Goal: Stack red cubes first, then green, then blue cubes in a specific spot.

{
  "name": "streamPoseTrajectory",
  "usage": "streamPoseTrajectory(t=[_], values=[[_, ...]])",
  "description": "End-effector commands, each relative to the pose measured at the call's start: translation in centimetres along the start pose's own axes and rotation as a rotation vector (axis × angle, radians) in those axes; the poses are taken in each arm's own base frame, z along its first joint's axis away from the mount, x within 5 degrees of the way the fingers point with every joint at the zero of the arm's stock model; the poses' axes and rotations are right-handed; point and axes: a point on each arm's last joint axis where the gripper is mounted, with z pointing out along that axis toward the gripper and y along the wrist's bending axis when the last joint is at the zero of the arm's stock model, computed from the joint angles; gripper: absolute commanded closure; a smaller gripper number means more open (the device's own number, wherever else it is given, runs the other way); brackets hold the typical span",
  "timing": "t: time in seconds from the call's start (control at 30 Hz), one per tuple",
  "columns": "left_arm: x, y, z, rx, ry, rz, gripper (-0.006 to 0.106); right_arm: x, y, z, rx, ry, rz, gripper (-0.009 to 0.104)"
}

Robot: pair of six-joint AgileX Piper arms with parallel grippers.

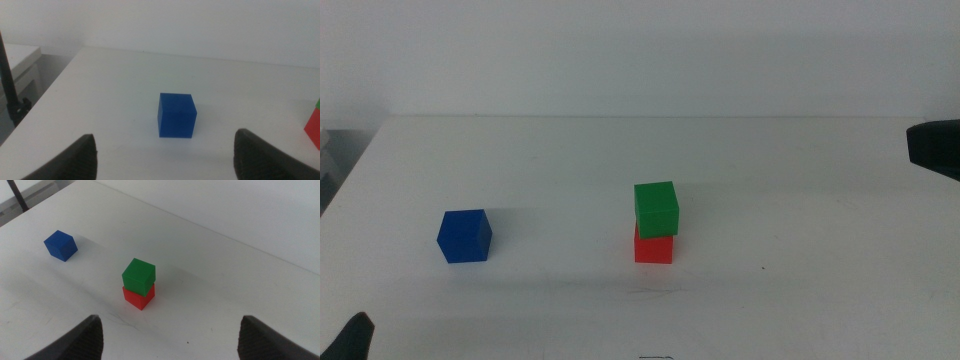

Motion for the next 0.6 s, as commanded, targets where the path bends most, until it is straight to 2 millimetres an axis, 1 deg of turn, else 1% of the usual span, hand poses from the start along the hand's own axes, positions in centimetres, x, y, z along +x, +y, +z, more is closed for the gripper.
streamPoseTrajectory(t=[0.0, 0.07, 0.1, 0.13, 0.2, 0.23, 0.3, 0.37, 0.47, 0.57], values=[[-0.7, -0.1, -0.2, 0.012, -0.08, -0.002, 0.007, -1.2, -0.2, -0.7, 0.024, -0.102, -0.016, 0.02], [-0.7, -0.1, -0.1, 0.005, -0.05, -0.002, 0.007, -1.2, -0.2, -0.7, 0.024, -0.102, -0.016, 0.02], [-1.0, -0.1, -0.1, 0.006, -0.045, -0.008, 0.007, -1.2, -0.2, -0.7, 0.024, -0.102, -0.016, 0.02], [-1.8, -0.2, -0.1, 0.005, -0.043, -0.006, 0.007, -1.2, -0.2, -0.7, 0.024, -0.102, -0.016, 0.02], [-3.9, -0.5, 0.1, 0.001, -0.019, -0.006, 0.007, -1.2, -0.2, -0.7, 0.024, -0.102, -0.016, 0.02], [-5.3, -0.7, 0.4, -0.005, 0.013, 0.0, 0.007, -1.2, -0.2, -0.7, 0.024, -0.102, -0.016, 0.02], [-8.1, -1.0, 1.1, -0.02, 0.106, 0.006, 0.007, -1.2, -0.2, -0.7, 0.024, -0.102, -0.016, 0.02], [-10.4, -1.2, 2.1, -0.04, 0.224, 0.018, 0.007, -1.2, -0.2, -0.7, 0.024, -0.102, -0.016, 0.02], [-13.1, -1.5, 3.7, -0.068, 0.375, 0.028, 0.007, -1.3, -0.2, -0.7, 0.025, -0.103, -0.016, 0.02], [-15.2, -1.7, 5.5, -0.086, 0.477, 0.03, 0.007, -1.3, -0.2, -0.7, 0.025, -0.104, -0.016, 0.02]])
